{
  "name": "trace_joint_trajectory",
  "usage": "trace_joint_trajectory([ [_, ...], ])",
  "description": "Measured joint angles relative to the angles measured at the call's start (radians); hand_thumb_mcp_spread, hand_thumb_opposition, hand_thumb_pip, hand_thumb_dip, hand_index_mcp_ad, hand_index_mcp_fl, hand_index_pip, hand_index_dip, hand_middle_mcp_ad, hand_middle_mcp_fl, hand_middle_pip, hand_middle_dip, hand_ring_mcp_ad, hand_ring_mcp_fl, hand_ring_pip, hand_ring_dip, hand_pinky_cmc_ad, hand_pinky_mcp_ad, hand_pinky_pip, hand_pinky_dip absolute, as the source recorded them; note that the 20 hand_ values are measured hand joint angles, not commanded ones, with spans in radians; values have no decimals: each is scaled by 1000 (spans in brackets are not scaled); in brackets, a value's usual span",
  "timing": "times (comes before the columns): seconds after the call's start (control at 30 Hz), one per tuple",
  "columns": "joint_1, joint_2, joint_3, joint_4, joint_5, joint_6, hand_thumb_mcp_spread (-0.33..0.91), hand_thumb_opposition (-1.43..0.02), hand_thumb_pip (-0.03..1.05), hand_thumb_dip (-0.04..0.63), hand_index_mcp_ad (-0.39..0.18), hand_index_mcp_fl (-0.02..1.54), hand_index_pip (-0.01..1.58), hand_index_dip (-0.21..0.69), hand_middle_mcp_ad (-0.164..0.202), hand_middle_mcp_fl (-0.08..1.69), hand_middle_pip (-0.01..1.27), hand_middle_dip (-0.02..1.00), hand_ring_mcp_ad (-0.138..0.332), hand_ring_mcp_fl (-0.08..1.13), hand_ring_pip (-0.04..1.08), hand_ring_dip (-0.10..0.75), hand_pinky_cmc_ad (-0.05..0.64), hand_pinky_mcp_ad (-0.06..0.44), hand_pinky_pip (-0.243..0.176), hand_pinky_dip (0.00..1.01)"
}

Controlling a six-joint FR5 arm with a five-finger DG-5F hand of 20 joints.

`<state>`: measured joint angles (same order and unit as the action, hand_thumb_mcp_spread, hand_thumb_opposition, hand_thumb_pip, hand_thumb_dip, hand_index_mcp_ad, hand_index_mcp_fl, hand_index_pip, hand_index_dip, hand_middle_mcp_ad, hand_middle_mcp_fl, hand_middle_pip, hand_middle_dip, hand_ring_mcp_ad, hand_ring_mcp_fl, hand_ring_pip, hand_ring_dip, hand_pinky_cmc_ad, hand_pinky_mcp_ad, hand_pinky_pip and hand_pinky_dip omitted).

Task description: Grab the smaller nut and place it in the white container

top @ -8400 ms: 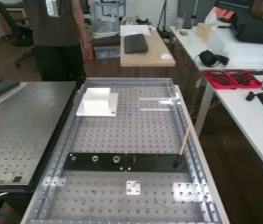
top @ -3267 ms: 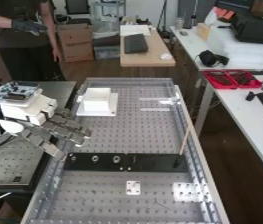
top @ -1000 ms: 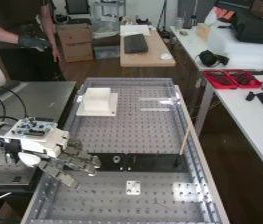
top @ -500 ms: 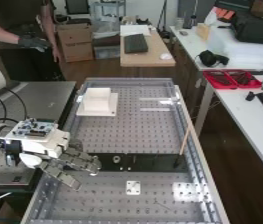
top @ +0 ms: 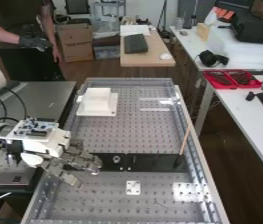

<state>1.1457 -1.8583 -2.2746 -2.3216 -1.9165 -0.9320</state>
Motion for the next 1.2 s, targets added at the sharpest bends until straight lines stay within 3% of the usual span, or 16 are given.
trace_joint_trajectory([
  [1.2, 3, -14, 14, -20, -14, -51, 419, -817, 721, 222, -105, 101, 1548, 202, 63, 187, 117, 237, 126, 14, 101, 136, 351, 311, 51, 195],
])
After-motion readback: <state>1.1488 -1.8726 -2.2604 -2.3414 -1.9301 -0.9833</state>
